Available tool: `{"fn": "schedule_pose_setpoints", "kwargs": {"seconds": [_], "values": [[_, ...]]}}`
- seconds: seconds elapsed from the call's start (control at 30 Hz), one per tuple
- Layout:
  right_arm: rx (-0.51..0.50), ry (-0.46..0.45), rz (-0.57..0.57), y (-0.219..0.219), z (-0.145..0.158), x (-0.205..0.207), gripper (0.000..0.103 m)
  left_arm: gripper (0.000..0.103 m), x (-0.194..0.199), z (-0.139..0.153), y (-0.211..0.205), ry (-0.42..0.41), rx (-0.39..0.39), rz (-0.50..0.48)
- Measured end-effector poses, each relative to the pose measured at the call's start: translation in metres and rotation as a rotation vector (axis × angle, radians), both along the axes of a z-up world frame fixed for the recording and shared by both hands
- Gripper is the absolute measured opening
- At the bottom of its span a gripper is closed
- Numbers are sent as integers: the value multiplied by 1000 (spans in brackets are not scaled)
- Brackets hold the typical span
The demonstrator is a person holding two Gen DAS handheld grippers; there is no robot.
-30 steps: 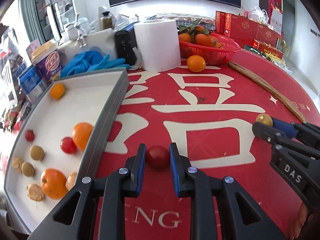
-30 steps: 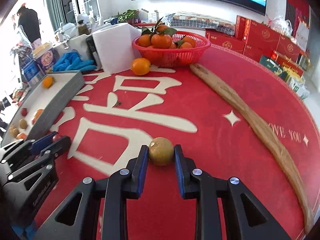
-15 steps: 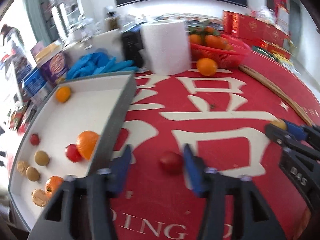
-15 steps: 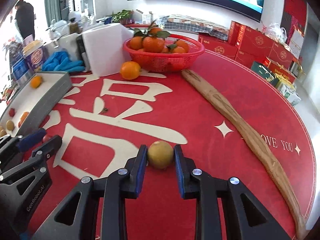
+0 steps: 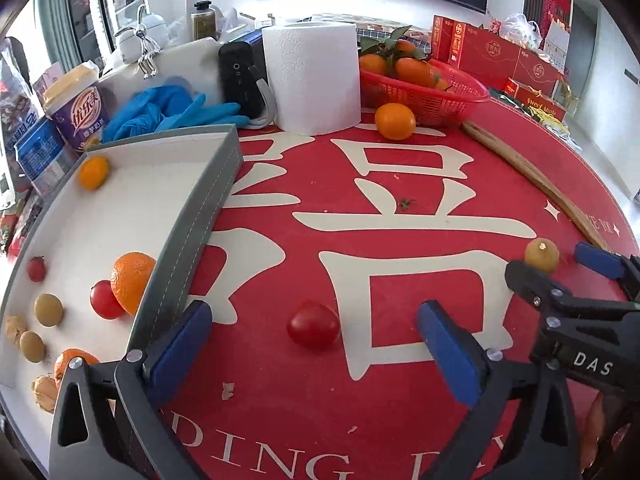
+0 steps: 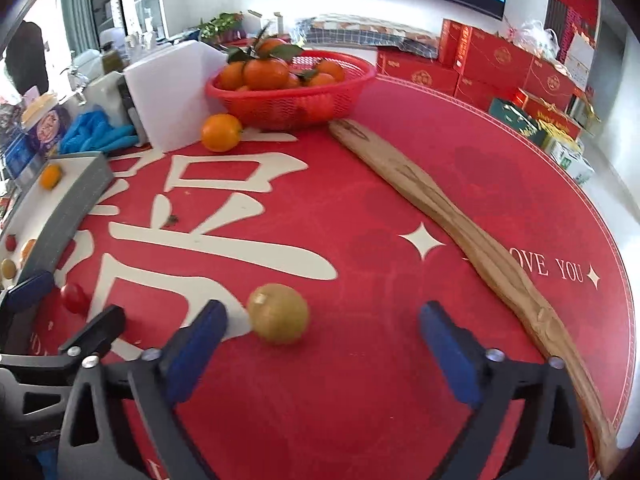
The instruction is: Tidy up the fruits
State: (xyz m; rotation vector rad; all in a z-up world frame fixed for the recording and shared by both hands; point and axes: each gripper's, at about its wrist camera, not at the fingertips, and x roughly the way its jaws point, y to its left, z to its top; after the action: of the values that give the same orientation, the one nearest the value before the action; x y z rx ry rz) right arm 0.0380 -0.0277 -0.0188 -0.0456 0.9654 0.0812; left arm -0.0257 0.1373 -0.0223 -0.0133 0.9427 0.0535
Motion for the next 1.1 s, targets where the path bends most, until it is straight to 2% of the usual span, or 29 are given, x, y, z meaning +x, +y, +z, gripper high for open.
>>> {"fn": "schedule_pose_setpoints", "kwargs": {"seconds": [1.1], "values": [[-5, -3, -36, -6, 0, 1, 102, 103, 1, -2, -3, 7, -15, 11]]}}
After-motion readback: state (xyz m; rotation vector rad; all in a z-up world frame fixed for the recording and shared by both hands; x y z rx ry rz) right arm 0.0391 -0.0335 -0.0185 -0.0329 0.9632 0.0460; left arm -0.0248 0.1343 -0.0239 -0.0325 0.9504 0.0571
